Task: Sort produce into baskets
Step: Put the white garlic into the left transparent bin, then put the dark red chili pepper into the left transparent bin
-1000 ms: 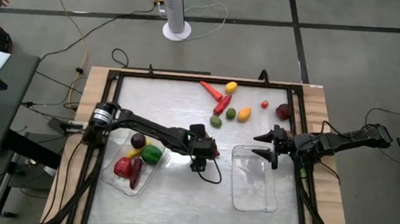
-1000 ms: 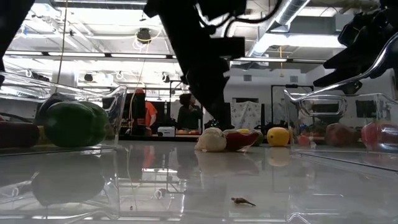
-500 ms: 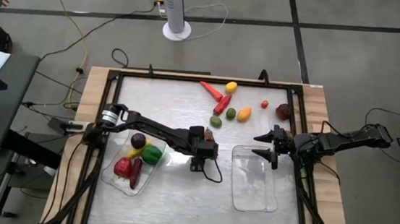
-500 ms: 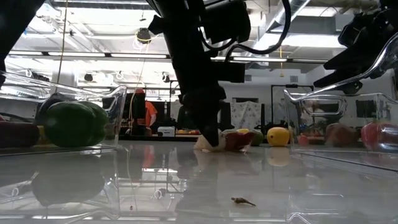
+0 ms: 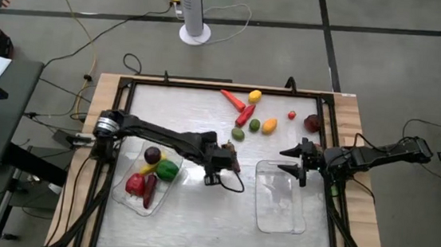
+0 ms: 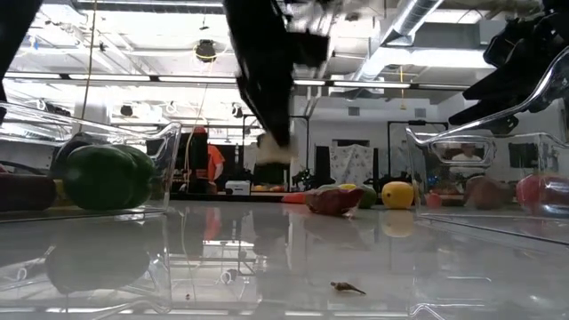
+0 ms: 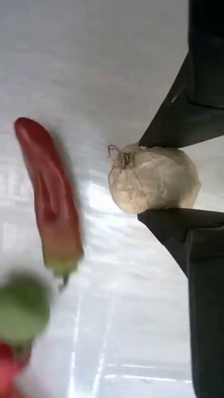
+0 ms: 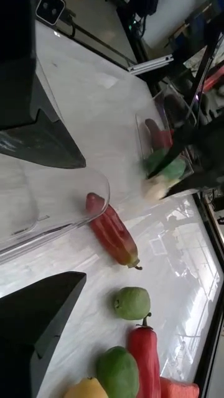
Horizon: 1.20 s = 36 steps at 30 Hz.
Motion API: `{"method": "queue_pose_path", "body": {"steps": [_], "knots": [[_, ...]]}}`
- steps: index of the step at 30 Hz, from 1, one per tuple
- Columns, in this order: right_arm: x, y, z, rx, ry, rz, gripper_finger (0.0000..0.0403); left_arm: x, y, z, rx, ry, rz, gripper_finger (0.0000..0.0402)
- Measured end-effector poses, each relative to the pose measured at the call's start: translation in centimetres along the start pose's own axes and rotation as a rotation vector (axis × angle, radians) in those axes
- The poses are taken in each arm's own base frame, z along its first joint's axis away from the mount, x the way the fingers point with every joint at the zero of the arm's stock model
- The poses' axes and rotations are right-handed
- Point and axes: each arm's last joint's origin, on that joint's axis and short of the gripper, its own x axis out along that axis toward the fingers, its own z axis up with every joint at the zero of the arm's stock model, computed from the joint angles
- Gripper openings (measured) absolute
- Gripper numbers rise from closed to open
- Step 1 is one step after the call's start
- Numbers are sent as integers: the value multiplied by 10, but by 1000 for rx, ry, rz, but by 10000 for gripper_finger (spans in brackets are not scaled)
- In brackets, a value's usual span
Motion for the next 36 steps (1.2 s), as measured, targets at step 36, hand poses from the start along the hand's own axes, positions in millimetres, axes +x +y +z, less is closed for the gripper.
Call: {"method": "queue_pose_path", "body": {"steps": [36], "knots": [[0, 0, 0, 10, 4, 2, 310, -108, -38, -115, -196, 150, 351, 274]]}}
